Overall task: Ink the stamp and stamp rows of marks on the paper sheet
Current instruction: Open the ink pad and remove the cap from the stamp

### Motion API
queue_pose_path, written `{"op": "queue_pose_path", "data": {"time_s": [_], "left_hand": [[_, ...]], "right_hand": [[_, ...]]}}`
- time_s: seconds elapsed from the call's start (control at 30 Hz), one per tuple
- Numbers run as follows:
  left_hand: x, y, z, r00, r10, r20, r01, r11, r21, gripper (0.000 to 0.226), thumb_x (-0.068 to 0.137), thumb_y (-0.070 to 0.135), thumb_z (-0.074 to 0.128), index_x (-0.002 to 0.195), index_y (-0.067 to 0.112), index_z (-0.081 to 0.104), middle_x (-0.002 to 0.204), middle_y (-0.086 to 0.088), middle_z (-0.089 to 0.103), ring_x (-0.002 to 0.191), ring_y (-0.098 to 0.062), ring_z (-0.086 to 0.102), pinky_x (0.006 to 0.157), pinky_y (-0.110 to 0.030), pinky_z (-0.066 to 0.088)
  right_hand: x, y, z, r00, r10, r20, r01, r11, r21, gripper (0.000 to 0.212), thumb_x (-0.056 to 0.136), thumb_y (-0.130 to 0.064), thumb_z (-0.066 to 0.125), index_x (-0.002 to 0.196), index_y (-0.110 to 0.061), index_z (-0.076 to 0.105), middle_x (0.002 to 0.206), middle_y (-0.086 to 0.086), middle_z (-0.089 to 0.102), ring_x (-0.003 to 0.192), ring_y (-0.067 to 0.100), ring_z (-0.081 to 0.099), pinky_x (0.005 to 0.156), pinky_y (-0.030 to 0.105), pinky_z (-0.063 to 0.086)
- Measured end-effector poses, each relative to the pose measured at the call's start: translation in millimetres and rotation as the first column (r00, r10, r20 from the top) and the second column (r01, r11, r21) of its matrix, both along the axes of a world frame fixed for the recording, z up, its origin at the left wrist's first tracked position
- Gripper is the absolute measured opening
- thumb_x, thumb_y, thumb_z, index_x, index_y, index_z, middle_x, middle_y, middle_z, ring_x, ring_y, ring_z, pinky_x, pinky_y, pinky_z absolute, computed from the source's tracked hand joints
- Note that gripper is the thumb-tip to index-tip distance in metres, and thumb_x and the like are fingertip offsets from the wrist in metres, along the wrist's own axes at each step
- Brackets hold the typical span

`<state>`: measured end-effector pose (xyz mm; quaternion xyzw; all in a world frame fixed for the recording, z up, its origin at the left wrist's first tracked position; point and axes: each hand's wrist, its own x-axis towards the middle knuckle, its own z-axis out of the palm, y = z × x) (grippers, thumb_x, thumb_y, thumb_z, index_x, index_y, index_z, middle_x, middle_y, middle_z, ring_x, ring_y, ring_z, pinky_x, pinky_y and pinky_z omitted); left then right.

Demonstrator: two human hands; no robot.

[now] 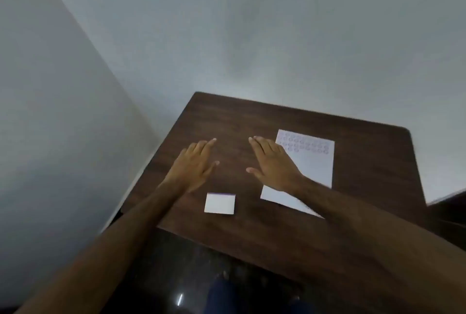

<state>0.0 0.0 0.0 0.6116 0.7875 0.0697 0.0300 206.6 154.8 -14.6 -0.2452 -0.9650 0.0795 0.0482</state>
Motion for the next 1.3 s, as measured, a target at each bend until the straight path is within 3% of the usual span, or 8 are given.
{"op": "queue_pose_path", "data": {"time_s": [0.23, 0.4, 0.63, 0.83, 1.07, 1.3], "left_hand": [[-1.3, -45.5, -100.4, 0.994, -0.063, 0.085, 0.07, 0.995, -0.074, 0.06, 0.099, 0.054, 0.041, 0.149, 0.023, 0.036, 0.146, -0.002, 0.048, 0.129, -0.022, 0.048, 0.098, -0.036, 0.042], [-9.1, -58.6, -146.4, 0.966, -0.196, 0.168, 0.214, 0.972, -0.099, 0.067, 0.09, 0.061, 0.055, 0.146, 0.028, 0.04, 0.145, 0.007, 0.046, 0.129, -0.012, 0.042, 0.1, -0.03, 0.039], [-22.3, -47.9, -183.3, 0.936, -0.233, 0.264, 0.207, 0.971, 0.122, 0.059, 0.082, 0.053, 0.07, 0.134, 0.032, 0.052, 0.128, 0.014, 0.049, 0.123, -0.004, 0.04, 0.098, -0.025, 0.032], [-28.3, -38.8, -200.7, 0.918, -0.282, 0.279, 0.209, 0.942, 0.263, 0.058, 0.076, 0.051, 0.078, 0.129, 0.035, 0.058, 0.122, 0.02, 0.05, 0.122, -0.01, 0.048, 0.105, -0.021, 0.029], [-21.7, -44.3, -200.0, 0.921, -0.339, 0.193, 0.271, 0.911, 0.311, 0.062, 0.081, 0.049, 0.077, 0.135, 0.031, 0.054, 0.118, 0.015, 0.057, 0.114, -0.012, 0.054, 0.101, -0.017, 0.035], [-3.0, -64.7, -196.9, 0.909, -0.293, 0.297, 0.195, 0.928, 0.317, 0.071, 0.081, 0.045, 0.078, 0.143, 0.029, 0.048, 0.125, 0.012, 0.06, 0.118, -0.005, 0.053, 0.101, -0.029, 0.046]], "right_hand": [[-4.1, -46.2, -90.0, 0.993, 0.121, -0.009, -0.121, 0.98, -0.155, 0.06, 0.091, -0.055, 0.05, 0.138, -0.018, 0.046, 0.14, 0.003, 0.05, 0.127, 0.022, 0.047, 0.105, 0.035, 0.039], [-8.0, -62.2, -134.5, 0.974, 0.208, -0.084, -0.223, 0.945, -0.238, 0.061, 0.088, -0.063, 0.049, 0.135, -0.025, 0.045, 0.138, -0.003, 0.049, 0.122, 0.016, 0.047, 0.099, 0.032, 0.044], [-11.7, -53.8, -171.5, 0.951, 0.215, -0.222, -0.259, 0.945, -0.197, 0.057, 0.088, -0.058, 0.052, 0.133, -0.023, 0.05, 0.135, -0.005, 0.054, 0.121, 0.013, 0.048, 0.1, 0.03, 0.044], [-12.5, -34.9, -182.6, 0.913, 0.314, -0.261, -0.338, 0.94, -0.05, 0.059, 0.087, -0.06, 0.054, 0.13, -0.02, 0.058, 0.128, -0.005, 0.061, 0.116, 0.01, 0.052, 0.095, 0.022, 0.044], [-7.7, -38.2, -183.8, 0.886, 0.366, -0.284, -0.369, 0.928, 0.044, 0.054, 0.086, -0.058, 0.057, 0.125, -0.022, 0.059, 0.121, -0.006, 0.062, 0.109, 0.007, 0.051, 0.089, 0.018, 0.041], [13.9, -69.1, -174.9, 0.916, 0.307, -0.259, -0.301, 0.951, 0.064, 0.049, 0.089, -0.049, 0.062, 0.128, -0.019, 0.06, 0.123, -0.002, 0.063, 0.113, 0.013, 0.053, 0.094, 0.025, 0.042]]}}
